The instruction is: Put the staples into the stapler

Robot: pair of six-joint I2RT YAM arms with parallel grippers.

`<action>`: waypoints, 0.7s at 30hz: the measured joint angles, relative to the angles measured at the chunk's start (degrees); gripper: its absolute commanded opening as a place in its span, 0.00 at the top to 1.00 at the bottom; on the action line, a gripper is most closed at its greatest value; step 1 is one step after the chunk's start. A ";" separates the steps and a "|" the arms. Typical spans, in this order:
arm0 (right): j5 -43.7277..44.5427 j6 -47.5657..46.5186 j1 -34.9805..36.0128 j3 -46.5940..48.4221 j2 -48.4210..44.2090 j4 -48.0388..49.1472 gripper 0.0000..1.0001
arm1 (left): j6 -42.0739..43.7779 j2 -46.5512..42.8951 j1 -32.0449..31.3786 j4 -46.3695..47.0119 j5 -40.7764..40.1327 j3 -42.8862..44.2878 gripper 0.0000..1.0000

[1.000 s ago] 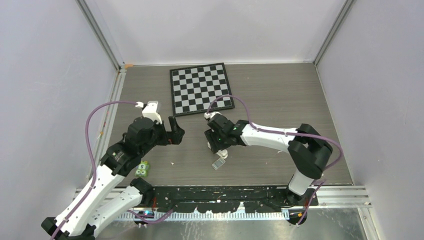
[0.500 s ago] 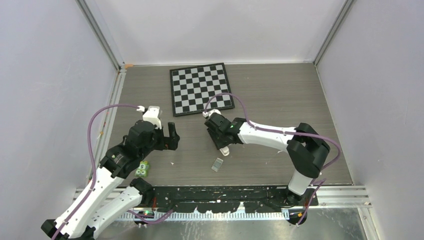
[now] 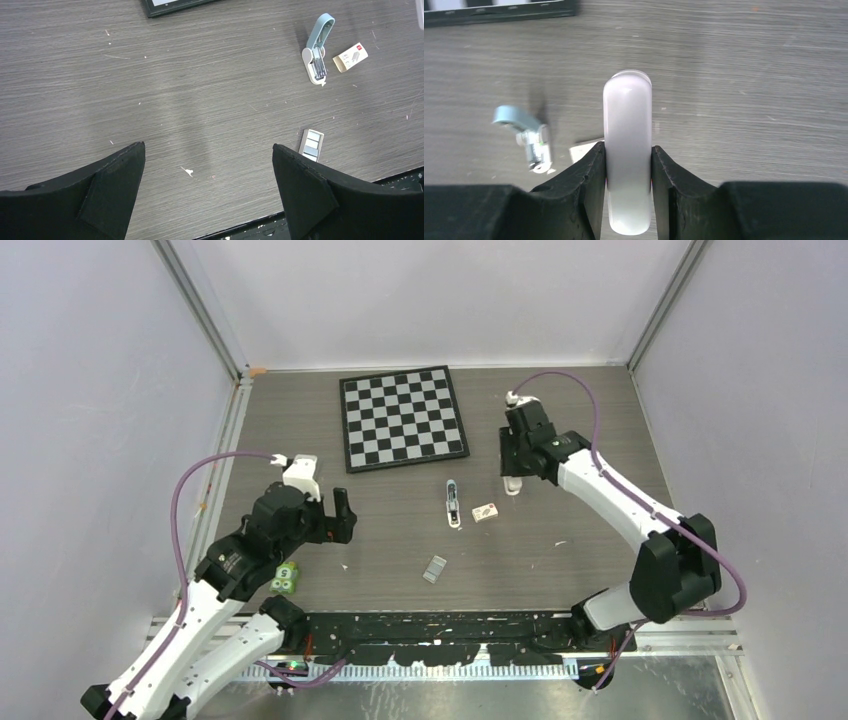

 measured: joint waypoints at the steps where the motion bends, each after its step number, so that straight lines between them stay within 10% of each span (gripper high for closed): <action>1: 0.04 -0.44 -1.53 0.00 0.52 0.00 0.70 | 0.00 0.07 0.00 -0.04 0.00 0.00 0.00; 21: -4.28 -3.02 -11.08 -0.11 16.83 7.43 0.55 | 1.16 -1.29 0.00 -0.13 -0.33 0.00 0.00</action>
